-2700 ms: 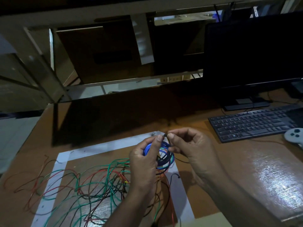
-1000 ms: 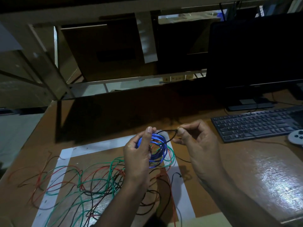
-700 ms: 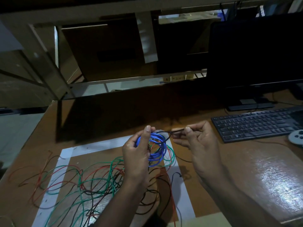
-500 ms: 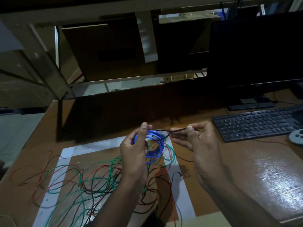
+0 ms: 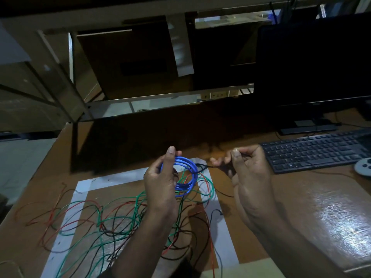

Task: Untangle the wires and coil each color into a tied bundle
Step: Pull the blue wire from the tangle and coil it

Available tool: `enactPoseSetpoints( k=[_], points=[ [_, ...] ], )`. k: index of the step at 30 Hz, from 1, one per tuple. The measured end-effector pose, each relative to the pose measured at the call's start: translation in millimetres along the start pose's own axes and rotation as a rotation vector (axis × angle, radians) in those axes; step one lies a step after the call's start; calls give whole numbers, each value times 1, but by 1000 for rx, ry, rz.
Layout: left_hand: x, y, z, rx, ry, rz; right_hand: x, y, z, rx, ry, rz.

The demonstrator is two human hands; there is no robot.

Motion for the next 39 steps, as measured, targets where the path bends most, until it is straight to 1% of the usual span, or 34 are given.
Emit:
enactPoseSetpoints(
  k=[2,4,7,11,15,19,21,23,24,26,27,28,30,32,34,36,39],
  points=[
    [0,0,1,-7,23,22,0,-2,6,11,55,31],
    [0,1,-2,-54,91,66,-2,-3,9,11,108,89],
    [3,9,-9,-147,202,114,-12,-7,13,-25,218,226],
    [11,22,-17,-226,244,166,-25,-19,26,-6,301,405],
    [22,29,-21,-229,260,159,-20,-15,24,7,347,432],
    [26,30,-17,-220,298,141,-20,-17,20,24,320,471],
    [29,33,-18,-207,288,89,-21,-16,15,25,283,466],
    [33,32,-19,-172,290,29,-23,-12,4,34,152,436],
    [35,30,-19,-151,298,7,-23,-10,-3,41,44,415],
    [35,25,-20,-126,307,-4,-22,-7,-16,63,-140,371],
    [33,23,-19,-132,304,-3,-23,-6,-22,72,-176,358],
    [30,22,-19,-158,300,0,-25,-6,-26,82,-165,355],
    [26,23,-18,-224,284,-9,-33,-8,-33,93,-68,366],
    [26,26,-15,-248,259,-29,-43,-12,-36,145,-34,369],
    [28,29,-10,-231,242,-34,-52,-18,-34,190,-110,392],
    [30,30,-1,-201,203,-37,-57,-21,-32,198,-181,426],
    [32,27,17,-93,145,-71,-61,-19,-31,195,-172,455]
  ],
)
Point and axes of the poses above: each hand's wrist, its own y-axis towards the middle knuckle, its own z-axis out of the palm, x = y × z, the point moved 5 cm from there along y, towards the middle knuckle, and after that the axes turned 11 degrees about x, right-handed, at the moved point
